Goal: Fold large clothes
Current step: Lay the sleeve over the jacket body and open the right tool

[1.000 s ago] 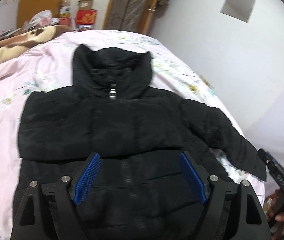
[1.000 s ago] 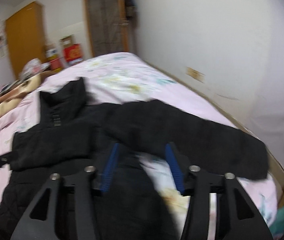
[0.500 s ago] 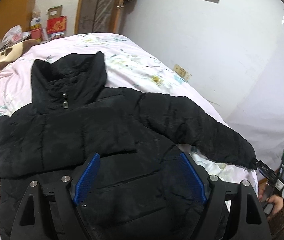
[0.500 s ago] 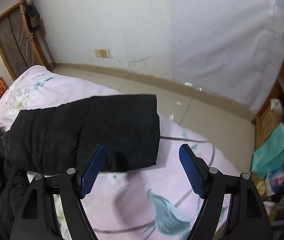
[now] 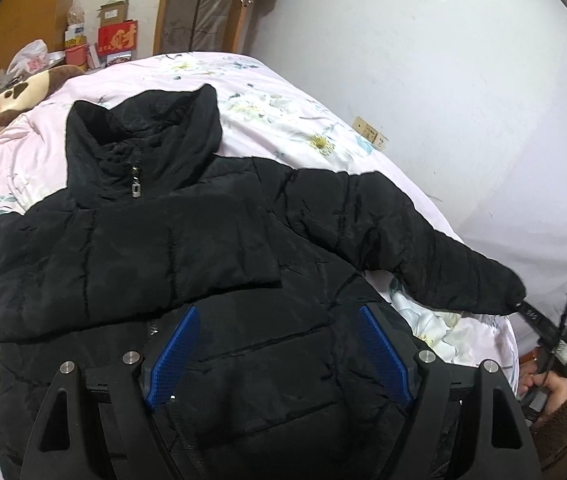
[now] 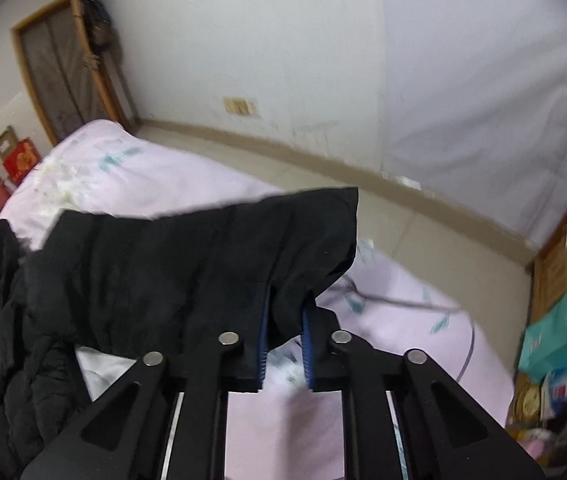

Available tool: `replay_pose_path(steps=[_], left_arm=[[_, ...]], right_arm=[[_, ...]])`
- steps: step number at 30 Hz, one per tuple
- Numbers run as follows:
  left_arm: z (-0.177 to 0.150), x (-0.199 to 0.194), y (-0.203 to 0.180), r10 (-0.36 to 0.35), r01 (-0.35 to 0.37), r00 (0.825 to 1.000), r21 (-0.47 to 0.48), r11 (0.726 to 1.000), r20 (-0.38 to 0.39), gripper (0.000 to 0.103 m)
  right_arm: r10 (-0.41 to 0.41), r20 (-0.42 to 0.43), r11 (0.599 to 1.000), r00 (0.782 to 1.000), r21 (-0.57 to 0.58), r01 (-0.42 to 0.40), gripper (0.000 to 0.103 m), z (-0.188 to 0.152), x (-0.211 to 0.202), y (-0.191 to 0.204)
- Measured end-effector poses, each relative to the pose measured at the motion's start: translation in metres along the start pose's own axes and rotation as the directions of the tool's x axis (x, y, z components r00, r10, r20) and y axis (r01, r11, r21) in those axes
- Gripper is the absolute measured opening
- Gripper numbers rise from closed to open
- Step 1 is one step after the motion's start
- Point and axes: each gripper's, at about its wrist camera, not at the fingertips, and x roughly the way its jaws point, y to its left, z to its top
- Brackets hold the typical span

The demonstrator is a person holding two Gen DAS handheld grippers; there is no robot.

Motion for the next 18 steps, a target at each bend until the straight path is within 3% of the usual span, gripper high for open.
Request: replay_pose_path(steps=[4,9,18], left_arm=[[0.002,-0.01,0.01,0.011,-0.011,1.0,-0.017,1.0,0.023,0.081],[0.002,-0.021,0.027,0.007,-0.004,0.999,-0.054,0.999,0.039,0.081],[-0.001,-0.047,0.073,0.027,-0.016,0.996,-0.138,0.99,0.08,0.081]], right_arm=[[0.068,0.102,0.997,0.992,-0.05,-0.063,0.009,0.015,-0.04,0.022],[0.212,0.187,0.965,0.959,-0.195,-0.175,0.008,0.029,-0.091,0.083],[0.452,0.106,0.834,0.886,-0.403,-0.377,0.008,-0.002,-0.127,0.194]])
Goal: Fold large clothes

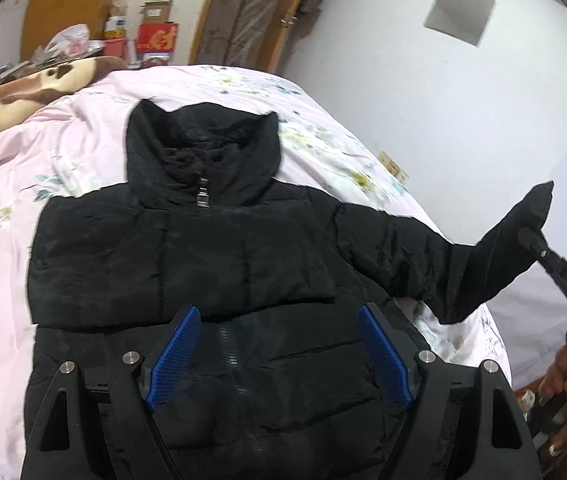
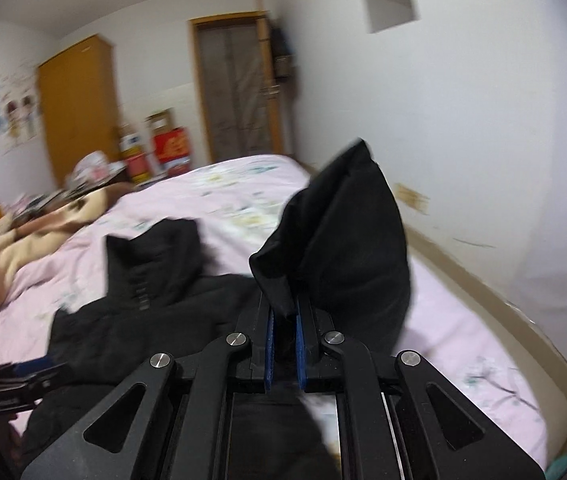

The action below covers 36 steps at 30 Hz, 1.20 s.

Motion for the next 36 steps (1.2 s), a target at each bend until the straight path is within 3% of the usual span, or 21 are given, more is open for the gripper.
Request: replay_pose_path(steps=[7,16,21,23,27,29,33,36], left_arm=[[0.004,-0.017,0.047,0.042,-0.038,0.998,-0.089,0.995,0.039,0.081],[0.003,-0.017,0.09,0.063,-0.057,0.998,-0.174,0.983,0.03,0.081],[0.001,-0.009,0.101,0.079,-0.074,0.997,-0.194,0.978,0.019,0.081],[0.0,-0.003,0.105,0.088,-0.084,0.996,-0.203,0.976,0.011,0.081],[0.0,0.008,0.111,0.051,-0.051,0.999,-0.238,0.97,-0.006,0.082],[0.0,0.016,0.113,0.041,-0.046,0.999,-0.257,0.965,-0.023,0.084],[0.0,0.038,0.113,-0.014,-0.005,0.997,-0.267,0.964,-0.07,0.088],[0.001,0.052,0.105,0.054,-0.073,0.994,-0.208,0.975,-0.097,0.09]], right_arm=[[0.162,-0.067,0.976,0.984,-0.137,-0.17,0.008,-0.014,0.031,0.092],[0.302,-0.213,0.916,0.929,-0.206,-0.344,0.008,-0.043,0.074,0.163],[0.34,-0.251,0.901,0.906,-0.188,-0.39,0.009,-0.054,0.086,0.173],[0.343,-0.26,0.901,0.903,-0.18,-0.395,0.018,-0.055,0.086,0.171],[0.361,-0.267,0.901,0.893,-0.145,-0.408,0.024,-0.055,0.091,0.164],[0.376,-0.261,0.901,0.889,-0.123,-0.417,0.038,-0.053,0.091,0.158],[0.359,-0.231,0.915,0.904,-0.103,-0.39,0.044,-0.049,0.09,0.145],[0.329,-0.229,0.929,0.916,-0.096,-0.357,0.045,-0.047,0.09,0.129]])
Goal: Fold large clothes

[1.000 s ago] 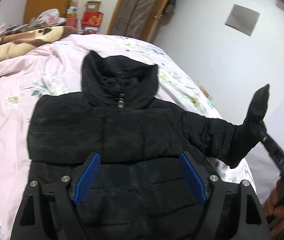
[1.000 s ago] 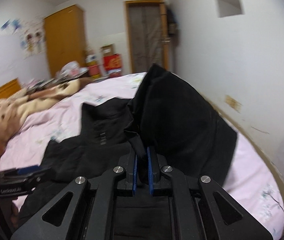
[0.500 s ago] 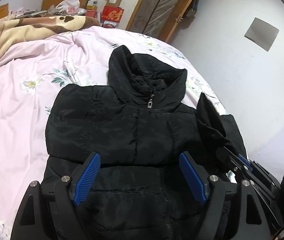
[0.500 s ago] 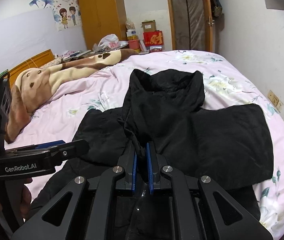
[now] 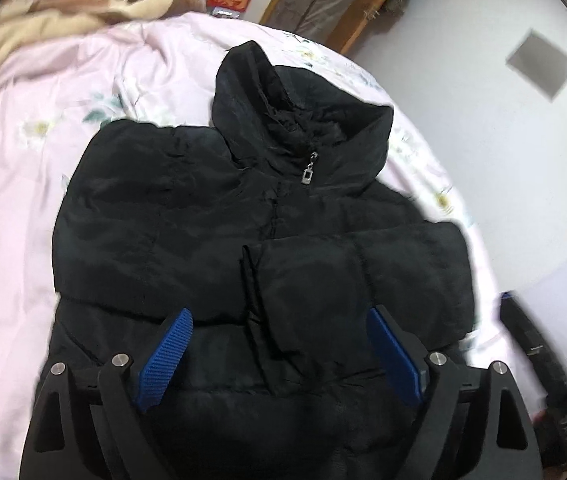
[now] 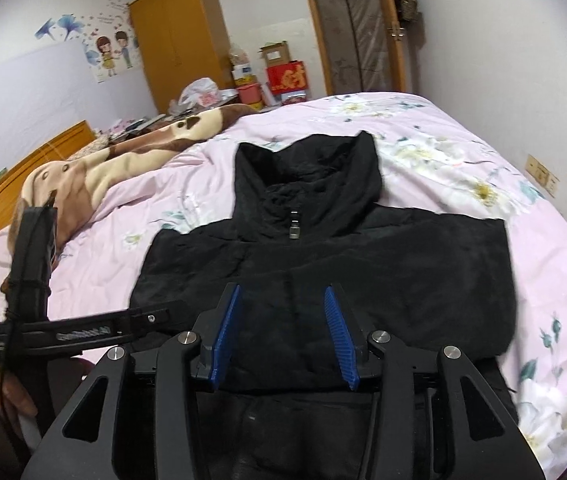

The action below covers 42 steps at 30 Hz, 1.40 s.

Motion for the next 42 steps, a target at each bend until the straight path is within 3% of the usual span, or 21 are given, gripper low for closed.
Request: replay_pose_path(steps=[6,11,13,15,16,18,20,25,31,35,42], left_arm=[[-0.001,0.035,0.003,0.065,-0.065,0.996,0.0,0.998,-0.059,0.09],[-0.009,0.06,0.004,0.059,-0.071,0.989,-0.084,0.994,-0.134,0.088],[-0.013,0.064,-0.001,0.045,-0.055,0.99,-0.08,0.995,-0.132,0.069],[-0.016,0.065,-0.007,0.04,-0.047,0.991,-0.054,0.997,-0.126,0.043],[-0.016,0.062,-0.011,0.05,-0.055,0.992,-0.036,0.998,-0.119,0.038],[-0.016,0.056,-0.018,0.07,-0.071,0.993,-0.007,0.997,-0.098,0.018],[-0.013,0.045,-0.025,0.065,-0.064,0.996,0.014,0.998,-0.064,0.012],[0.008,0.002,-0.041,0.032,-0.036,0.998,0.066,0.997,0.056,0.009],[0.045,-0.036,-0.035,0.047,-0.064,0.983,0.092,0.994,0.178,0.009],[0.056,-0.027,-0.01,0.096,-0.105,0.982,0.046,0.993,0.162,0.009],[0.041,0.006,0.034,0.166,-0.163,0.983,-0.043,0.986,0.085,0.01]], right_arm=[[-0.108,0.004,0.994,0.994,0.026,0.108,0.051,-0.006,-0.01,-0.037],[-0.17,-0.029,0.977,0.985,0.121,0.172,0.051,-0.017,-0.01,-0.074],[-0.173,-0.038,0.973,0.984,0.145,0.177,0.051,-0.021,-0.009,-0.082],[-0.18,-0.047,0.972,0.983,0.146,0.185,0.051,-0.025,-0.007,-0.086],[-0.186,-0.051,0.971,0.981,0.144,0.192,0.051,-0.026,-0.006,-0.088],[-0.193,-0.057,0.968,0.98,0.151,0.199,0.051,-0.027,-0.005,-0.092],[-0.2,-0.057,0.965,0.978,0.162,0.207,0.051,-0.027,-0.005,-0.097],[-0.212,-0.047,0.962,0.976,0.167,0.217,0.051,-0.024,-0.006,-0.104],[-0.22,-0.021,0.962,0.975,0.162,0.22,0.051,-0.01,-0.004,-0.102],[-0.218,-0.012,0.968,0.976,0.122,0.217,0.051,0.0,0.004,-0.092],[-0.234,-0.04,0.97,0.972,0.061,0.236,0.051,0.008,0.034,-0.086]])
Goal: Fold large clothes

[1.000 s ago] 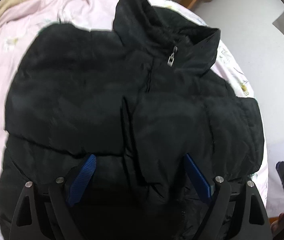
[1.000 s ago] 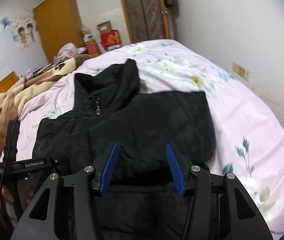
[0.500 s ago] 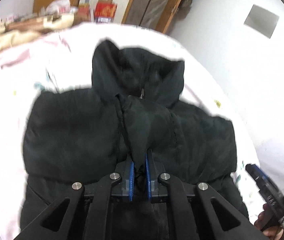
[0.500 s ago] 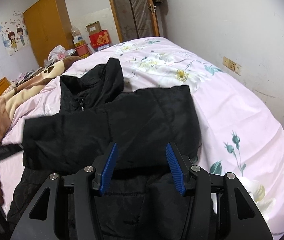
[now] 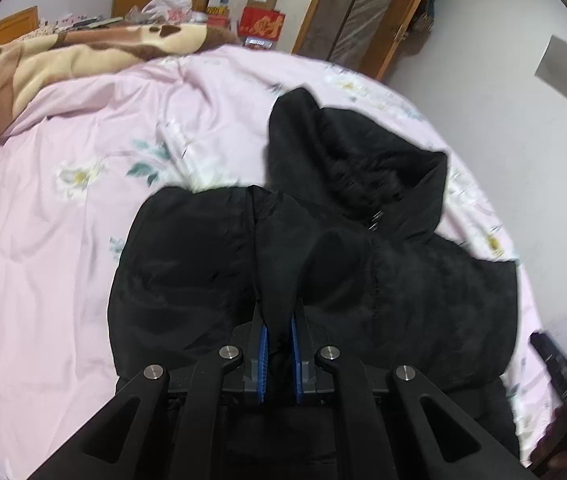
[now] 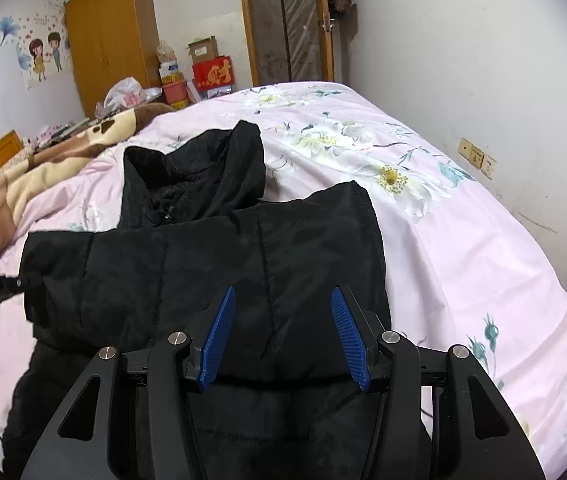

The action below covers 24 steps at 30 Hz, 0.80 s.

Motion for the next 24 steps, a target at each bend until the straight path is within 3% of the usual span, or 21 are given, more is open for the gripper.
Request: replay_pose_path(steps=[4,9,12,17,24], left_arm=[[-0.008,0.02,0.011,0.017,-0.018,0.999,-0.017,1.0,-0.043,0.011],[-0.012,0.039,0.02,0.05,-0.052,0.995,-0.019,0.998,-0.083,0.022],[-0.014,0.047,0.022,0.054,-0.056,0.994,-0.014,0.998,-0.093,0.024],[-0.013,0.058,0.022,0.054,-0.056,0.992,-0.014,0.998,-0.112,0.026],[-0.015,0.071,0.018,0.066,-0.065,0.991,0.016,0.998,-0.118,0.027]], right_arm=[[-0.037,-0.033,0.999,0.999,-0.025,0.036,0.051,0.005,0.024,-0.001],[-0.083,-0.103,0.996,0.991,-0.051,0.078,0.051,0.011,0.06,-0.01],[-0.097,-0.132,0.994,0.987,-0.069,0.089,0.052,0.01,0.075,-0.012],[-0.137,-0.171,0.988,0.976,-0.093,0.123,0.061,0.004,0.095,-0.012],[-0.117,-0.207,0.993,0.971,-0.04,0.111,0.069,-0.005,0.109,-0.025]])
